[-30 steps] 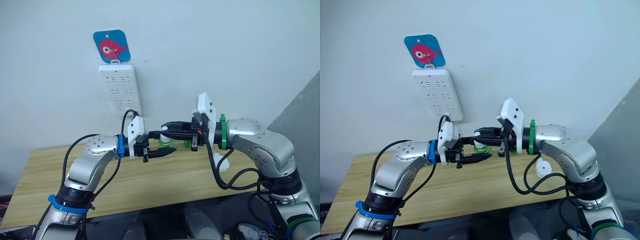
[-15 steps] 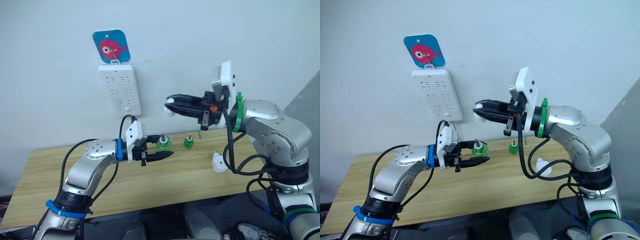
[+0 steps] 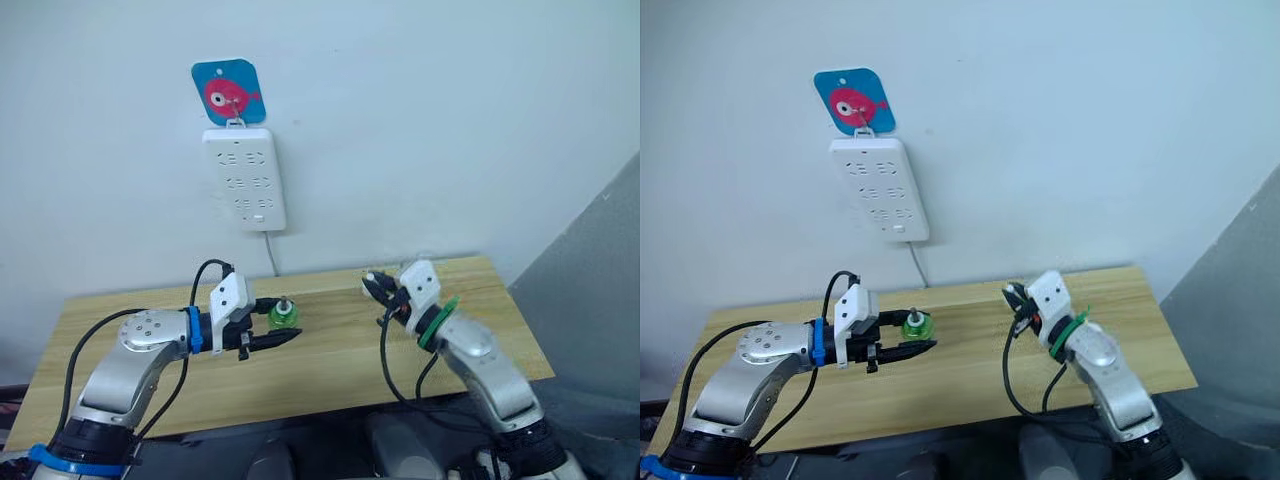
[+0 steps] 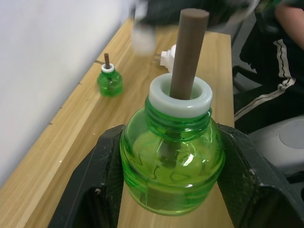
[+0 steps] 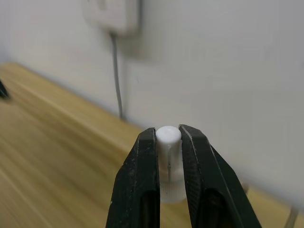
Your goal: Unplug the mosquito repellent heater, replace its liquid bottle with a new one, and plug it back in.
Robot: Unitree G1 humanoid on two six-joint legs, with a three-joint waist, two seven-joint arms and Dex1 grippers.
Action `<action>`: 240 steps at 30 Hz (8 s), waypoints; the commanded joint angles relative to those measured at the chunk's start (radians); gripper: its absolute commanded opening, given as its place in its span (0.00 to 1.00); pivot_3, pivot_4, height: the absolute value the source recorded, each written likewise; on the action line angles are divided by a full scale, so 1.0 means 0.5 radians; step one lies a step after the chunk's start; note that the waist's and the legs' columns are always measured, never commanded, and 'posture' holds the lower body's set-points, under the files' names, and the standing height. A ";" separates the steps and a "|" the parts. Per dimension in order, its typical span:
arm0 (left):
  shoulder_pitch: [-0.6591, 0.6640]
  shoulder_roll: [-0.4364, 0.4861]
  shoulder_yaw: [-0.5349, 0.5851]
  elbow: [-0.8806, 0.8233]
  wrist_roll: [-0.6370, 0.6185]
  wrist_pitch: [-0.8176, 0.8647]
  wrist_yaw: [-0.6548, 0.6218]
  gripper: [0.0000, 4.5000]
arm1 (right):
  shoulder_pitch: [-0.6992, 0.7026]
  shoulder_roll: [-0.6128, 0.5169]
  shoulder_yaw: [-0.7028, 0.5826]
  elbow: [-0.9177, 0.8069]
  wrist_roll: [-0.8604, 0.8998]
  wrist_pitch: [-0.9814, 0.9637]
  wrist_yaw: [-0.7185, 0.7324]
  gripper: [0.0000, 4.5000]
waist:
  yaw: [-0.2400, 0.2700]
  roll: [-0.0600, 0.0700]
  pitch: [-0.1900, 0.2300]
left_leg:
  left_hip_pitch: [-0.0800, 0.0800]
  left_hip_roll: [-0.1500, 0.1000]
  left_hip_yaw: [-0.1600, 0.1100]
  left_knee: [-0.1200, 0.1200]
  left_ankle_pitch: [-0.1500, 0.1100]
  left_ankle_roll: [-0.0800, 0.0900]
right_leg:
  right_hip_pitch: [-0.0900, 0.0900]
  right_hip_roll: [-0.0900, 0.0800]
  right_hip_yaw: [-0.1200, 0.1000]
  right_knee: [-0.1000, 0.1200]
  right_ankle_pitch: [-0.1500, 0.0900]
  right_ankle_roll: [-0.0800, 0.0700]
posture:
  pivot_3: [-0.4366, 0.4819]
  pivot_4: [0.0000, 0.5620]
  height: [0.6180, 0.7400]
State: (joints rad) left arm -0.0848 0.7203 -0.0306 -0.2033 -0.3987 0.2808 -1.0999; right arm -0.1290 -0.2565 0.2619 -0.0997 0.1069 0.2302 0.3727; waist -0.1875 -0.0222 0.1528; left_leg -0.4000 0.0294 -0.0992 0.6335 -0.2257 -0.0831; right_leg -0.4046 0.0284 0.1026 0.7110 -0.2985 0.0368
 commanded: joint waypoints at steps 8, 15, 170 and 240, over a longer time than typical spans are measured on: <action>0.027 0.068 0.048 -0.184 -0.050 0.037 -0.024 0.51 | -0.235 0.139 -0.189 0.858 -0.153 -0.501 -0.180 0.07 | 0.005 0.000 0.000 | 0.001 0.000 -0.001 -0.003 0.000 0.000 | 0.000 0.001 -0.001 0.000 0.000 -0.001 | 0.34 0.20 1.00; 0.013 0.085 0.037 -0.205 -0.058 0.049 -0.029 0.51 | -0.360 0.209 -0.279 1.276 -0.160 -0.694 -0.210 0.07 | 0.004 0.000 0.000 | 0.002 0.000 -0.001 -0.004 0.000 0.000 | 0.000 0.001 -0.001 0.001 0.000 -0.002 | 0.35 0.20 1.00; -0.786 -0.927 0.400 -0.245 -2.235 1.137 1.740 1.00 | -0.950 -0.097 -0.864 -0.367 3.266 1.349 -0.761 0.17 | 0.001 0.011 -0.122 | 0.001 -0.001 -0.012 0.001 0.001 0.000 | 0.006 0.003 -0.009 0.001 0.002 -0.009 | 0.32 0.06 1.00; 0.119 -0.153 -0.134 -0.436 -0.492 0.376 0.245 0.53 | -0.655 -1.121 -0.032 -0.026 0.821 2.117 -0.170 1.00 | 0.098 -0.007 0.181 | -0.002 0.002 0.038 -0.009 -0.003 0.005 | -0.003 0.006 0.044 -0.037 0.007 0.013 | 0.31 0.46 1.00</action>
State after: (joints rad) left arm -0.0261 0.6502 -0.1024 -0.3826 -0.6509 0.4936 -0.9648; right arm -0.4472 -0.8200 0.2627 -0.1169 0.5360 1.2707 0.2811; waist -0.1386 -0.0256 0.2431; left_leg -0.4012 0.0305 -0.0799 0.6290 -0.2272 -0.0807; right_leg -0.4059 0.0314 0.1246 0.6924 -0.2951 0.0435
